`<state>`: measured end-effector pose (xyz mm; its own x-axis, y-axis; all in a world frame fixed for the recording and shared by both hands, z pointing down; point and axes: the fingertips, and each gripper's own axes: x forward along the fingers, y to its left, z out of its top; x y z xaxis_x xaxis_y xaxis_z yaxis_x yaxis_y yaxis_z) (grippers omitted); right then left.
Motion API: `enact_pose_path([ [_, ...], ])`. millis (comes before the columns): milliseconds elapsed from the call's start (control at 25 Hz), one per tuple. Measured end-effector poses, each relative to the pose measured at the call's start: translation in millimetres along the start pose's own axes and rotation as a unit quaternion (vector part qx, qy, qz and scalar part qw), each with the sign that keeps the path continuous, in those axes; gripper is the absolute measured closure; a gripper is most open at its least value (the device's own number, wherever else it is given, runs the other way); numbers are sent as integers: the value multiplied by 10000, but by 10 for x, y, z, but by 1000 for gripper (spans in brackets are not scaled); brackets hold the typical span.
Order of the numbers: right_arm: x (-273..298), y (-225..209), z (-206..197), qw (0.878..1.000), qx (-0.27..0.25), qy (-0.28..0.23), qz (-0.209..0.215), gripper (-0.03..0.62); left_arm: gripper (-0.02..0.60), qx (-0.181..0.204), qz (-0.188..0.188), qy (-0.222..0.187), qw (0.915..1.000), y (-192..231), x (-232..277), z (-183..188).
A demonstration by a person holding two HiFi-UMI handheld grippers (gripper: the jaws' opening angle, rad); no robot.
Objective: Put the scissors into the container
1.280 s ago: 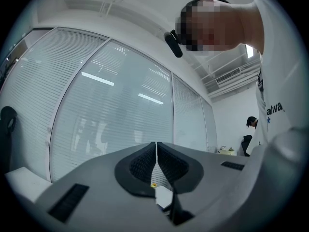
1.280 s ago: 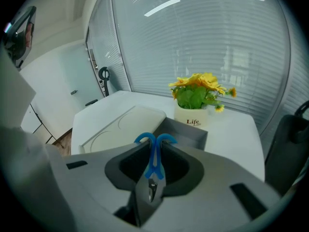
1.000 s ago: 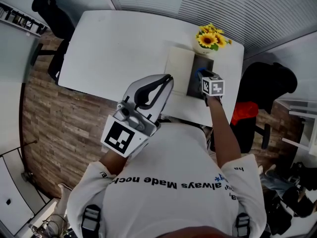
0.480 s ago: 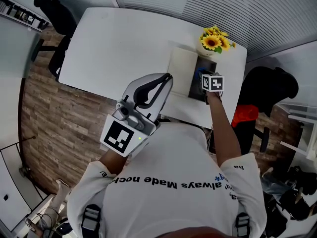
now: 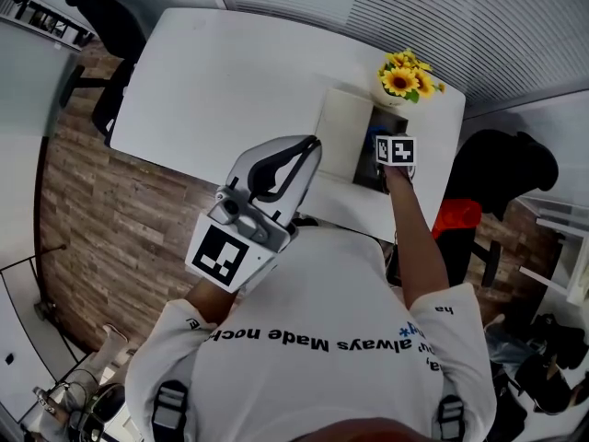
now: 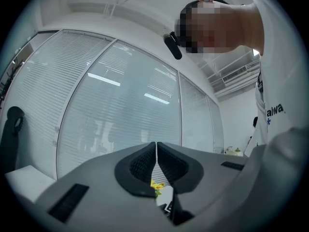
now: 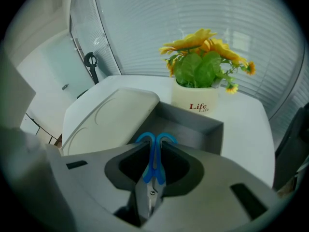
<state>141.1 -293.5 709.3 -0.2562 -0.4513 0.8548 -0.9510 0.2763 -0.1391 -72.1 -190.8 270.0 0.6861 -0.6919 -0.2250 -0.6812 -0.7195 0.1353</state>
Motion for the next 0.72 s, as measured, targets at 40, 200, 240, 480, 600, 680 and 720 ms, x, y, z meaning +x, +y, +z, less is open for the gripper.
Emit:
enact_pose_path([
  [40,13,3,1,10000,17,37,5,507,555,3,2,9,10000,3,1,-5],
  [200,78,6,-9,9998,63,183,35,507,555,7,34,39,10000,25,10,-22],
  [240,91,10,-8,9998,74,206,42,507,555,9,41,49,10000,35,9,-26],
  [480,200,29,-64,9992,186,335,125,507,555,26,118,81,9999,71,-24,-43],
  [600,251,28,-100,9985,313,414,148,507,555,11,157,81,9998,108,-24,-38],
  [680,274,33,-107,9983,336,455,139,507,555,11,173,90,9998,123,-32,-35],
  [720,281,29,-114,9982,340,468,130,507,555,13,182,90,9998,121,-35,-35],
])
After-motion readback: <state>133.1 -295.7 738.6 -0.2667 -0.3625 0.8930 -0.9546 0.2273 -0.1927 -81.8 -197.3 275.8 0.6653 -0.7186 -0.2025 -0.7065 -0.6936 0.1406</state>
